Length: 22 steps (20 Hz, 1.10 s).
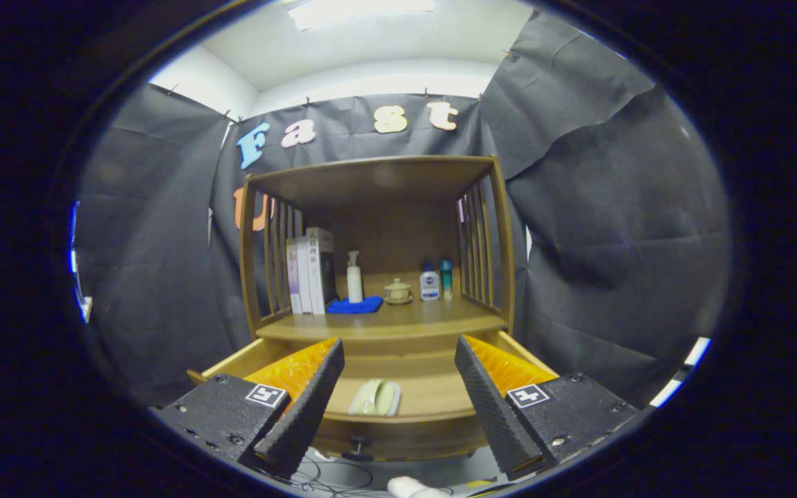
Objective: Pull open the drawer, take out the items inside it, and place them on the countertop above the cabinet.
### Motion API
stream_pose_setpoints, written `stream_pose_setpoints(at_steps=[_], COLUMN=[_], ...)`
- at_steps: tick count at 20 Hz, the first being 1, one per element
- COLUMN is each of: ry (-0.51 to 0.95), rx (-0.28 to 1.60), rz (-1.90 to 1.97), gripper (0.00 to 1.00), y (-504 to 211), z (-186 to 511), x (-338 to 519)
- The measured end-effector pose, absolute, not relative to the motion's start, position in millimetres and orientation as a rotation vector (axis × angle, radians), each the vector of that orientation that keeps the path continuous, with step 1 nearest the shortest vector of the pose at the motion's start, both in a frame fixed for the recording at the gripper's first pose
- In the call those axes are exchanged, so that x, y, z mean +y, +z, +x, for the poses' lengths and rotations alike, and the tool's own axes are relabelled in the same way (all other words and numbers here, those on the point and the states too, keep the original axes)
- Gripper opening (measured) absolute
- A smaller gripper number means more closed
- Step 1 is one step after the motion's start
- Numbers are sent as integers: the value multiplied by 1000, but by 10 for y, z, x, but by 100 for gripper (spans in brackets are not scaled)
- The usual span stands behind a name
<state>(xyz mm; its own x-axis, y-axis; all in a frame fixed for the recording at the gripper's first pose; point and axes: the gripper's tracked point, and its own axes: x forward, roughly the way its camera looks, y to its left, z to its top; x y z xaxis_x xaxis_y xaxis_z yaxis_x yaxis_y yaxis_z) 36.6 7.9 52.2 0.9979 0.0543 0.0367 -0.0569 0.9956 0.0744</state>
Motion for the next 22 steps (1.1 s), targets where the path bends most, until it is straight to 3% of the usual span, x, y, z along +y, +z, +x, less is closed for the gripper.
stream_pose_setpoints(at_steps=[8, 15, 22], ry=[100, 128, 112], rx=[55, 452, 897], rz=[80, 26, 59], gripper=[99, 100, 98], y=[1208, 422, -666], z=[1326, 2189, 2303], x=[498, 869, 926])
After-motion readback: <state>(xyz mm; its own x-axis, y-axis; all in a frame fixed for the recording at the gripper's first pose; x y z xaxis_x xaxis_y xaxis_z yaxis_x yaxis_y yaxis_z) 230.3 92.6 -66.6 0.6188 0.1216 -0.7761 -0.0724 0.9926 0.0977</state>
